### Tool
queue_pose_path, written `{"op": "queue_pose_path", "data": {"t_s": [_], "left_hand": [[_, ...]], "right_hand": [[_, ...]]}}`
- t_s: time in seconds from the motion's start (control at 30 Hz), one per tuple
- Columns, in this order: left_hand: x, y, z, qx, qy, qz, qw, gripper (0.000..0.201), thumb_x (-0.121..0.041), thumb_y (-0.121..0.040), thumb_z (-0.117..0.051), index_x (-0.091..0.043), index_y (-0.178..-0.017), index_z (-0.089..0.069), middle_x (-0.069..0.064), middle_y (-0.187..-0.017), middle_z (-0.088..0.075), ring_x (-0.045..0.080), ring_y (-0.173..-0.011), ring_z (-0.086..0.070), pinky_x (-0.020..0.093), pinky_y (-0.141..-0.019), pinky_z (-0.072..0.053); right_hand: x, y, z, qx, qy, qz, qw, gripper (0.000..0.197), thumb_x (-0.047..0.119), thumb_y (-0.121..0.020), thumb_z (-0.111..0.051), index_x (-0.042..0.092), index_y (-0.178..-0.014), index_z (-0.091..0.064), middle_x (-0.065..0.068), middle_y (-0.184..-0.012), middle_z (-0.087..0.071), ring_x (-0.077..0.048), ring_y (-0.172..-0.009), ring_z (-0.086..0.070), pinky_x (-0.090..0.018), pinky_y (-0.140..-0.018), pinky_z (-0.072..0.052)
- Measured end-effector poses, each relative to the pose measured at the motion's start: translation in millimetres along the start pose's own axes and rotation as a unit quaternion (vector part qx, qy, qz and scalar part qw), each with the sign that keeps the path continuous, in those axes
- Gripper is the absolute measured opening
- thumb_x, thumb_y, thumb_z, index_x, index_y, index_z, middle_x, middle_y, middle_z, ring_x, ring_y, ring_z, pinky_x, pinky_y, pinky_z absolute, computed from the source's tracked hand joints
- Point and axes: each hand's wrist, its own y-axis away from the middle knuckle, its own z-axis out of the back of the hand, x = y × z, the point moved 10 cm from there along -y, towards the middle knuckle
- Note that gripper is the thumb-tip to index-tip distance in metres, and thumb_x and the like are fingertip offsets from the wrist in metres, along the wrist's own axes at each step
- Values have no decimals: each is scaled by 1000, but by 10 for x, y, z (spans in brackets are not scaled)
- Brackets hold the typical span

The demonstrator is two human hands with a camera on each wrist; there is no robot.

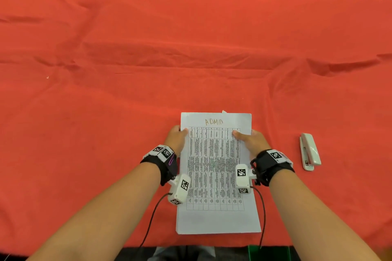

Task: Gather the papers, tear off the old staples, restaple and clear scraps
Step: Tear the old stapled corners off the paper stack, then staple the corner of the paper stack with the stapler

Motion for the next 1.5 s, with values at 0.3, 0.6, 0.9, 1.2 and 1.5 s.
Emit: {"op": "queue_pose_path", "data": {"t_s": [0.3, 0.6, 0.9, 1.2, 1.5], "left_hand": [[-12, 283, -70, -26, -79, -76, 994, 31, -13, -100, -41, -10, -130, -51, 3, -128, -57, 16, -112, -52, 25, -93, -38], [74, 227, -73, -45, -63, -70, 994, 31, -10, -100, -40, -11, -130, -51, 5, -129, -58, 17, -112, -52, 26, -92, -38], [41, 248, -61, -51, -52, -81, 994, 30, -8, -99, -41, -8, -127, -53, 5, -125, -59, 13, -103, -51, 25, -88, -39], [95, 227, -72, -41, -22, -92, 995, 32, -7, -98, -41, -14, -128, -51, 0, -122, -60, 17, -113, -56, 31, -98, -43], [75, 222, -102, -42, -1, -132, 990, 35, -7, -97, -42, -21, -128, -47, -5, -112, -61, 18, -109, -60, 43, -97, -49]], "right_hand": [[41, -53, 44, -12, 56, 22, 998, 36, 17, -85, -70, 7, -119, -64, -5, -111, -70, -23, -96, -66, -36, -90, -52], [517, -11, 2041, -293, 251, 22, 923, 59, 21, -77, -76, 0, -127, -54, -20, -130, -58, -32, -119, -55, -37, -99, -42], [15, 3, 2266, -247, 386, -134, 878, 53, 29, -86, -66, -17, -109, -57, -23, -77, -56, -36, -74, -54, -38, -65, -40], [1293, -153, 768, -151, 4, 152, 977, 33, 14, -74, -62, 16, -101, -43, 3, -83, -49, -9, -67, -47, -24, -58, -42], [1184, -171, -1201, 43, 136, 211, 967, 53, 38, -88, -61, 10, -127, -38, -7, -106, -64, -15, -93, -63, -30, -78, -55]]}}
